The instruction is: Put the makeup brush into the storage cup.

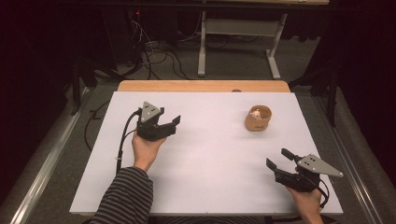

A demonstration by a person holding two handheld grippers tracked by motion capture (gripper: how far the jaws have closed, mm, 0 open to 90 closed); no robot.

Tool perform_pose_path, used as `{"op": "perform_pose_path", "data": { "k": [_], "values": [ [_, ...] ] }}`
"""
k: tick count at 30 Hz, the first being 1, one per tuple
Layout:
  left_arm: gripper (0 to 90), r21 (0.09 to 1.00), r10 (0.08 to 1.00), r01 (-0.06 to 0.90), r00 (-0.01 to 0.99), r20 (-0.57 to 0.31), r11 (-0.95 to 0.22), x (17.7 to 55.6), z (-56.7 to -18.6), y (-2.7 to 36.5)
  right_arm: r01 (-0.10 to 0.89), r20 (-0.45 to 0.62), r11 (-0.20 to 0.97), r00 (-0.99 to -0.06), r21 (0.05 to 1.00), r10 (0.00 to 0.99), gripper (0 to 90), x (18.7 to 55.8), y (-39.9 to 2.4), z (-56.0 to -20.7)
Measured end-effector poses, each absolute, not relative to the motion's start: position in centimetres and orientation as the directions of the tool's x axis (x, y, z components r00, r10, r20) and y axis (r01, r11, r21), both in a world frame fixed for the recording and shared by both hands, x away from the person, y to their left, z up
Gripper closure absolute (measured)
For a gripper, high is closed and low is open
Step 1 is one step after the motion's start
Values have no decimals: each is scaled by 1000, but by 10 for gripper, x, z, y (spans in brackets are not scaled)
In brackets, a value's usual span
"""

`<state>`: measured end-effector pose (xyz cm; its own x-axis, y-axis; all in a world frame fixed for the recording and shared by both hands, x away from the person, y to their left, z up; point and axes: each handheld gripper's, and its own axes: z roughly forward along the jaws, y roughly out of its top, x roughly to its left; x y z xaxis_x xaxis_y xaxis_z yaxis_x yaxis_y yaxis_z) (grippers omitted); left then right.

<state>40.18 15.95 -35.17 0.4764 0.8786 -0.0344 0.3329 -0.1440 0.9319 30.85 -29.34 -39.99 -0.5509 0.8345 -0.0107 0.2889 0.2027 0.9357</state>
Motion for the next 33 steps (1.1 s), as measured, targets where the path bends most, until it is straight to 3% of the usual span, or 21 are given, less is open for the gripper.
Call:
{"op": "perform_pose_path", "data": {
  "k": [14, 17, 33],
  "values": [
    [305, 910, 879, 378, 475, -33, -170, 408, -348, 162, 288, -11, 204, -553, 936, 833, 314, 308, -293, -400],
    [313, 900, 879, 379, 477, 10, -216, 409, -348, 161, 286, -14, 206, -555, 936, 832, 314, 309, -293, -400],
    [351, 852, 876, 435, 480, 55, -292, 416, -345, 162, 287, -16, 208, -554, 935, 832, 314, 309, -293, -400]
  ]
}}
